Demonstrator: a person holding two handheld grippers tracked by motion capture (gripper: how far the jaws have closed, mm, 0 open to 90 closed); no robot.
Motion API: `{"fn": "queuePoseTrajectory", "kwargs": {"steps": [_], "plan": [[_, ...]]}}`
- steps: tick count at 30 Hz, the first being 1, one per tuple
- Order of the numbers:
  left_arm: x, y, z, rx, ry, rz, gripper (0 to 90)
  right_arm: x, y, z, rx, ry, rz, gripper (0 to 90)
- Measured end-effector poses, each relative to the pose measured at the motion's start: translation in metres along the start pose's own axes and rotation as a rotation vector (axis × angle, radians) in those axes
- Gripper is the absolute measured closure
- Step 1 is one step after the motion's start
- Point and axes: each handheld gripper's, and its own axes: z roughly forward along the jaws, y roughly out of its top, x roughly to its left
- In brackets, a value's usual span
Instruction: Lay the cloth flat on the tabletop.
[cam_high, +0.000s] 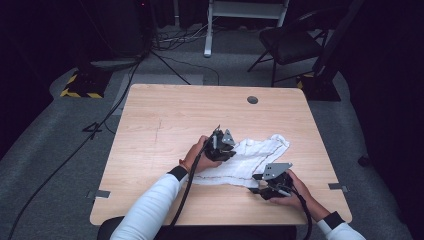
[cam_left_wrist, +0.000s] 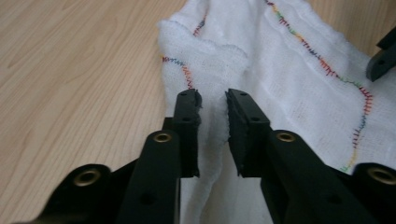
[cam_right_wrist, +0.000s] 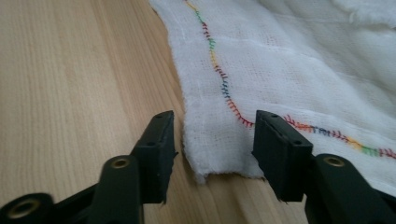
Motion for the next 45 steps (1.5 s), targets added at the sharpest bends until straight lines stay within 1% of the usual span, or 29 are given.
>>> {"fn": "queuePoseTrajectory", "kwargs": {"steps": [2,3,4,5,6,7,8,9,11,12,13,15,16,18,20,21,25,27,29,32,34,37,39,40,41,42,43,44,45], "plan": [[0.005,-0.003,-0.002,-0.015,-0.005,-0.018,82.8,-0.002,-0.001,-0.001,0.0,-0.009,0.007,57.0],[0.008,-0.004,-0.004,-0.02,0.003,-0.025,85.3,-0.004,-0.001,-0.002,0.004,-0.023,0.012,65.6],[0.01,-0.005,-0.006,-0.02,0.009,-0.032,86.0,-0.004,-0.002,-0.003,0.005,-0.033,0.015,68.8],[0.017,-0.007,-0.009,-0.035,0.005,-0.053,86.5,-0.005,-0.002,-0.004,0.006,-0.037,0.012,71.8],[0.017,-0.007,-0.009,-0.035,0.005,-0.053,87.0,-0.005,-0.002,-0.004,0.006,-0.037,0.012,71.8],[0.019,-0.008,-0.011,-0.038,0.018,-0.056,87.2,-0.006,-0.003,-0.004,0.009,-0.048,0.014,77.6],[0.021,-0.009,-0.012,-0.039,0.026,-0.056,87.2,-0.006,-0.003,-0.004,0.009,-0.048,0.014,77.6],[0.023,-0.011,-0.014,-0.047,0.024,-0.066,87.4,-0.006,-0.003,-0.005,0.012,-0.054,0.011,80.0],[0.028,-0.013,-0.017,-0.052,0.039,-0.08,87.7,-0.007,-0.004,-0.006,0.017,-0.057,0.005,82.5],[0.034,-0.017,-0.02,-0.062,0.048,-0.097,87.8,-0.008,-0.004,-0.007,0.025,-0.054,0.002,84.1],[0.034,-0.017,-0.02,-0.062,0.048,-0.097,87.9,-0.008,-0.004,-0.007,0.025,-0.054,0.002,84.1],[0.04,-0.021,-0.024,-0.065,0.062,-0.122,87.9,-0.01,-0.007,-0.011,0.035,-0.046,0.003,84.5],[0.045,-0.026,-0.029,-0.073,0.074,-0.141,87.9,-0.011,-0.007,-0.012,0.035,-0.048,0.011,84.5],[0.048,-0.028,-0.032,-0.073,0.081,-0.147,88.0,-0.011,-0.008,-0.013,0.036,-0.048,0.012,84.5],[0.053,-0.033,-0.037,-0.076,0.085,-0.164,88.0,-0.013,-0.01,-0.015,0.039,-0.05,0.018,84.5],[0.054,-0.036,-0.04,-0.074,0.094,-0.169,88.0,-0.013,-0.011,-0.016,0.039,-0.049,0.02,84.5],[0.061,-0.046,-0.047,-0.065,0.097,-0.192,88.0,-0.014,-0.019,-0.023,0.039,-0.057,0.04,84.6],[0.063,-0.051,-0.051,-0.058,0.102,-0.204,88.0,-0.014,-0.022,-0.026,0.034,-0.05,0.049,84.8],[0.064,-0.054,-0.053,-0.055,0.094,-0.208,88.0,-0.013,-0.025,-0.029,0.032,-0.039,0.049,84.9],[0.064,-0.057,-0.056,-0.049,0.101,-0.209,88.1,-0.011,-0.027,-0.033,0.032,-0.028,0.05,84.9],[0.064,-0.061,-0.06,-0.045,0.092,-0.216,88.0,-0.007,-0.03,-0.038,0.031,-0.018,0.048,84.8],[0.063,-0.069,-0.065,-0.032,0.091,-0.214,88.0,-0.006,-0.032,-0.041,0.025,-0.014,0.054,84.5],[0.064,-0.074,-0.069,-0.028,0.093,-0.223,87.8,-0.007,-0.034,-0.044,0.021,-0.014,0.059,81.1],[0.064,-0.076,-0.07,-0.027,0.093,-0.229,87.7,-0.007,-0.034,-0.046,0.015,-0.025,0.065,77.2],[0.065,-0.079,-0.071,-0.027,0.097,-0.233,87.2,-0.009,-0.033,-0.048,0.01,-0.038,0.073,76.6],[0.066,-0.082,-0.071,-0.015,0.109,-0.24,83.2,-0.013,-0.032,-0.052,-0.021,-0.06,0.081,71.1],[0.066,-0.082,-0.071,-0.015,0.109,-0.24,79.2,-0.016,-0.031,-0.054,-0.032,-0.082,0.092,67.1],[0.066,-0.084,-0.072,-0.006,0.119,-0.247,76.3,-0.019,-0.03,-0.056,-0.039,-0.1,0.107,66.6],[0.068,-0.085,-0.072,-0.006,0.116,-0.256,75.7,-0.023,-0.028,-0.058,-0.052,-0.115,0.117,65.5]]}}
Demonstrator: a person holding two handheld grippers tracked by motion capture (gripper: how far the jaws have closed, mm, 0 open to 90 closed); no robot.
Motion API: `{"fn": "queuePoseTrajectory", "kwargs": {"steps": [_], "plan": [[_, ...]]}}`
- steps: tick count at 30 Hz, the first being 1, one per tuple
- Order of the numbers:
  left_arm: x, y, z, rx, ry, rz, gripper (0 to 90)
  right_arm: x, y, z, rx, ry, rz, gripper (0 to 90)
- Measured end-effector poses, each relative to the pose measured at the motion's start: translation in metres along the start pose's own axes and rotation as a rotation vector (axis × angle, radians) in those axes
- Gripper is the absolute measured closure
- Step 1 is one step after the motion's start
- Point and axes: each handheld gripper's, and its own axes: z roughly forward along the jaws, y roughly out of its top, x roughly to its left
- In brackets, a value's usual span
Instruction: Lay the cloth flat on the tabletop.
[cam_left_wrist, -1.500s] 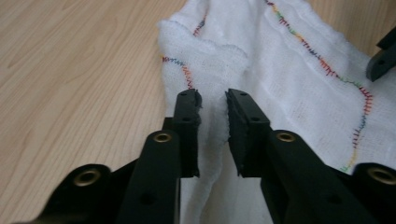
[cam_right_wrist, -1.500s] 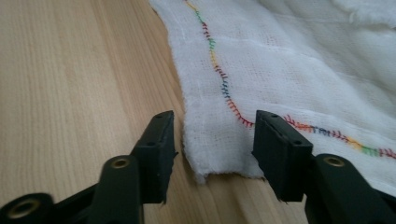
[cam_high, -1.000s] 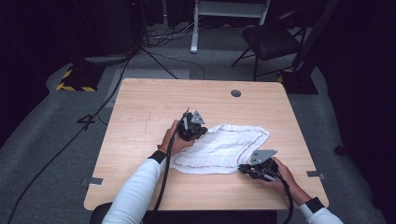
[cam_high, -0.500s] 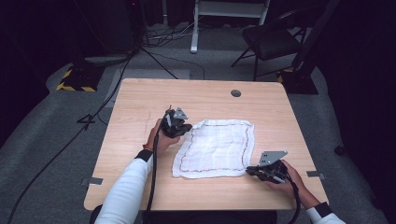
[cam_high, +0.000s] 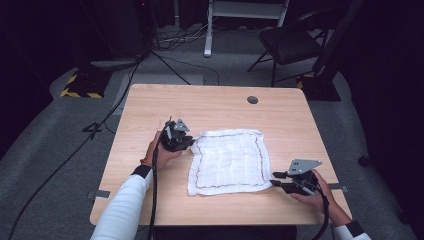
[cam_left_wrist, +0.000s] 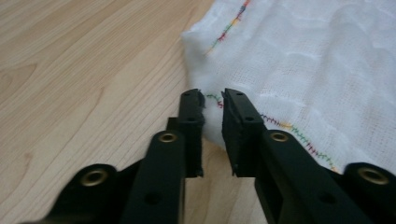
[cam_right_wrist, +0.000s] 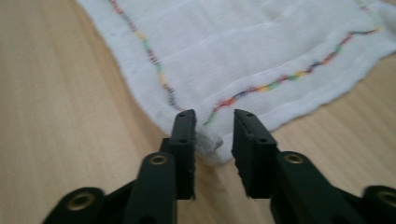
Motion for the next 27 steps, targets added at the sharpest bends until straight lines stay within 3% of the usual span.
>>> {"fn": "queuePoseTrajectory", "kwargs": {"steps": [2,3,5,6,8,9,10,15,17,24,27], "plan": [[0.002,-0.001,-0.001,-0.012,0.004,-0.01,67.5,-0.009,0.004,-0.001,-0.019,-0.044,0.023,61.3],[0.002,0.0,-0.001,-0.023,0.003,-0.023,67.5,-0.009,0.004,-0.001,-0.019,-0.044,0.023,61.3],[0.002,0.001,-0.001,-0.043,-0.014,-0.029,54.4,-0.026,0.012,0.002,-0.044,-0.093,0.059,55.9],[0.001,0.003,0.0,-0.048,-0.015,-0.031,54.4,-0.026,0.012,0.002,-0.044,-0.093,0.059,55.9],[-0.002,0.006,0.005,-0.042,0.002,-0.023,43.6,-0.038,0.018,0.008,-0.044,-0.126,0.081,52.6],[-0.003,0.008,0.008,-0.042,-0.006,-0.027,32.6,-0.05,0.026,0.016,-0.034,-0.151,0.086,50.7],[-0.004,0.012,0.017,-0.039,0.0,-0.031,30.7,-0.056,0.031,0.02,-0.031,-0.175,0.084,50.1],[-0.003,0.019,0.033,-0.002,0.008,-0.035,27.3,-0.079,0.048,0.039,-0.037,-0.209,0.134,47.8],[0.0,0.021,0.038,0.004,0.019,-0.062,27.0,-0.093,0.057,0.054,-0.034,-0.231,0.167,45.7],[0.016,0.016,0.041,0.011,0.066,-0.124,27.8,-0.111,0.066,0.08,-0.015,-0.231,0.215,43.9],[0.022,0.011,0.039,0.015,0.061,-0.139,31.2,-0.116,0.069,0.09,-0.01,-0.234,0.243,44.4]]}}
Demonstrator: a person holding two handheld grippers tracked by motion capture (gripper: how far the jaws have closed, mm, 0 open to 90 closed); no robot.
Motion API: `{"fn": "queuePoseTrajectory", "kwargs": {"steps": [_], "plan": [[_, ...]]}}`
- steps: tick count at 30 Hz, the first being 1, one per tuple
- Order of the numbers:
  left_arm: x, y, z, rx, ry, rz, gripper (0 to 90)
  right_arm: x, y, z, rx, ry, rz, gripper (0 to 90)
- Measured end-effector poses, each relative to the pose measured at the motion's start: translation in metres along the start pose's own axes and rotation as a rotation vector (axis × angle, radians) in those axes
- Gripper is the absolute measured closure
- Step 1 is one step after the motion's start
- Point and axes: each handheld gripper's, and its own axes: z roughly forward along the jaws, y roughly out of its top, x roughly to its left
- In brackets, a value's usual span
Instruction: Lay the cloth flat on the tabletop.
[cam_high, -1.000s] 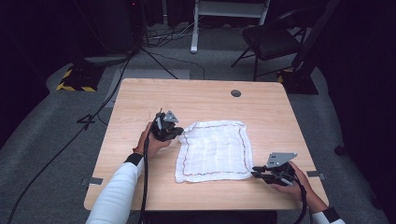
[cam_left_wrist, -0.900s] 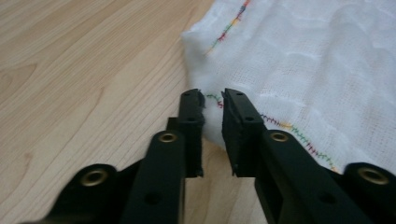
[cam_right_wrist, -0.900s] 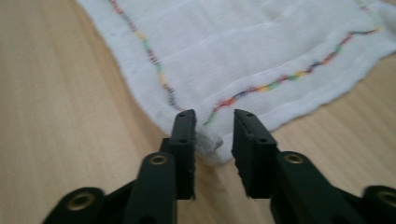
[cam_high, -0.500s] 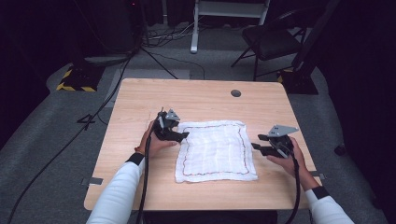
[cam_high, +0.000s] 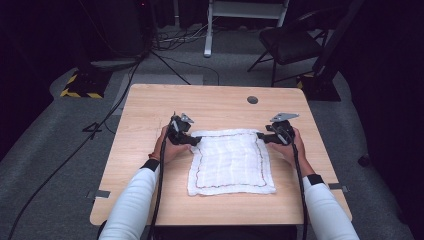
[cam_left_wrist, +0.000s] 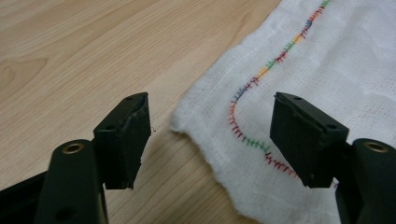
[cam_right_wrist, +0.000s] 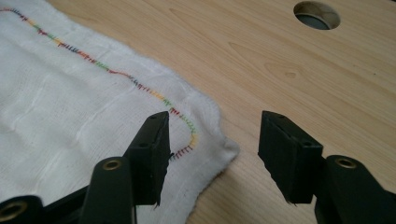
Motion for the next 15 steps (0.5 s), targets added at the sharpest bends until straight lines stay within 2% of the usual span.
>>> {"fn": "queuePoseTrajectory", "kwargs": {"steps": [1,3,4,5,6,7,8,9,10,11,12,14,15], "plan": [[0.002,-0.002,0.001,0.004,-0.003,0.0,36.1,0.0,0.002,0.007,0.011,-0.008,-0.003,46.0],[0.002,-0.002,0.002,0.013,-0.005,0.007,43.0,0.0,0.002,0.011,0.019,-0.01,-0.002,48.2],[0.003,-0.003,0.003,0.028,-0.019,0.032,48.6,0.0,0.002,0.017,0.028,-0.009,0.012,57.3],[0.003,-0.003,0.003,0.028,-0.019,0.032,50.3,0.0,0.002,0.017,0.028,-0.009,0.012,57.3],[0.002,-0.003,0.003,0.021,-0.029,0.036,56.3,0.001,0.002,0.021,0.037,-0.012,0.005,68.3],[0.002,-0.003,0.003,0.021,-0.042,0.046,61.0,0.002,0.002,0.023,0.04,-0.01,0.001,73.1],[0.001,-0.003,0.003,0.023,-0.045,0.054,61.0,0.002,0.002,0.023,0.04,-0.01,0.001,73.1],[0.001,-0.002,0.003,0.022,-0.049,0.058,63.7,0.003,0.001,0.024,0.046,-0.018,-0.004,78.4],[0.0,-0.002,0.003,0.02,-0.054,0.067,74.8,0.003,0.001,0.023,0.042,-0.024,-0.011,86.2],[-0.002,-0.002,0.003,0.016,-0.052,0.088,79.3,0.003,0.0,0.02,0.026,-0.02,-0.019,88.2],[-0.002,-0.002,0.003,0.016,-0.052,0.088,83.0,0.003,0.0,0.02,0.026,-0.02,-0.019,88.2],[-0.003,0.0,0.001,0.017,-0.046,0.112,85.5,0.003,0.0,0.013,0.005,-0.022,-0.028,89.1],[-0.003,0.0,-0.002,0.0,-0.041,0.112,85.5,0.003,0.0,0.013,0.005,-0.022,-0.028,89.1]]}}
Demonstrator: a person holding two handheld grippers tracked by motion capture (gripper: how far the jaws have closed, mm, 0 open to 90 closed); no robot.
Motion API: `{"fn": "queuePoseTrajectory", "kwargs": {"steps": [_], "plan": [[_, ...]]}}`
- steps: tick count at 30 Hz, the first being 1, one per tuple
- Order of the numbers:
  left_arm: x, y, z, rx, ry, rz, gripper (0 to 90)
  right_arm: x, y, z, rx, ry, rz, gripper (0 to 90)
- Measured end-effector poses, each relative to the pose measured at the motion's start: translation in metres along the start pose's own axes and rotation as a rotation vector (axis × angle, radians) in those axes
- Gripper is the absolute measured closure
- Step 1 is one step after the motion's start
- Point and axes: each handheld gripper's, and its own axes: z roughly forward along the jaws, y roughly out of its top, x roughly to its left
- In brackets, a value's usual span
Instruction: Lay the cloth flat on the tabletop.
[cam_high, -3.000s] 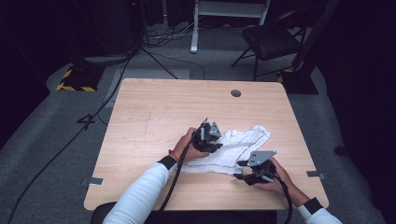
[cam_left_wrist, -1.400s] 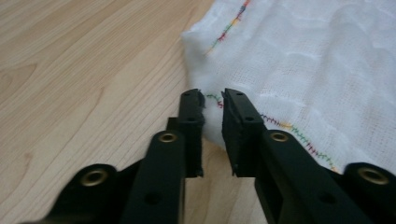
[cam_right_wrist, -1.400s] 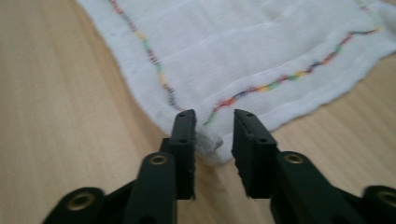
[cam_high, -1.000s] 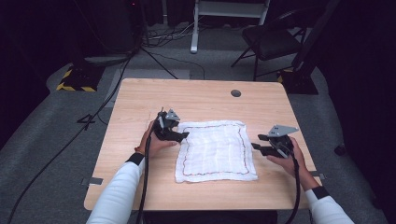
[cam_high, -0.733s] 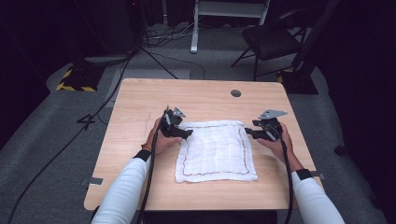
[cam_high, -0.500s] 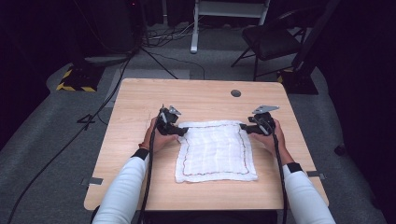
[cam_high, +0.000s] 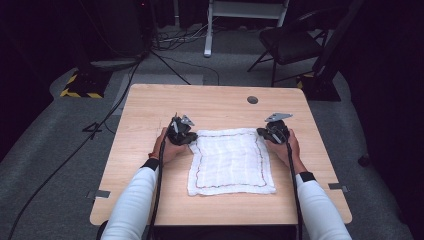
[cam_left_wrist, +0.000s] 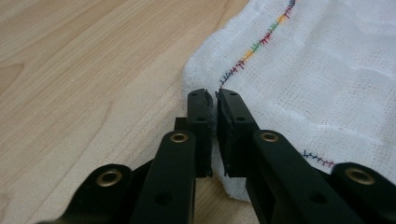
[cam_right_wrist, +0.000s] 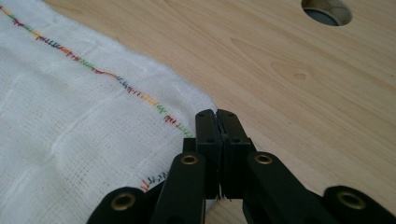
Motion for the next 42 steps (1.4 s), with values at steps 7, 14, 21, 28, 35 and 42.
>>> {"fn": "queuePoseTrajectory", "kwargs": {"steps": [7,14,21,28,35,42], "plan": [[-0.005,0.012,-0.037,-0.143,0.0,0.021,86.4,0.003,0.012,-0.039,-0.112,0.001,-0.037,89.4],[-0.017,0.025,-0.074,-0.253,0.008,0.067,86.7,0.009,0.026,-0.087,-0.215,0.018,-0.066,89.6],[-0.032,0.033,-0.102,-0.285,0.001,0.123,86.8,0.014,0.03,-0.121,-0.274,0.035,-0.086,89.6],[-0.051,0.035,-0.136,-0.342,-0.009,0.177,86.8,0.022,0.03,-0.156,-0.345,0.051,-0.099,89.7],[-0.072,0.026,-0.161,-0.357,-0.009,0.226,86.8,0.042,0.022,-0.189,-0.378,0.065,-0.15,89.7],[-0.078,0.014,-0.163,-0.338,-0.025,0.229,86.8,0.053,0.016,-0.193,-0.37,0.084,-0.172,89.8]]}}
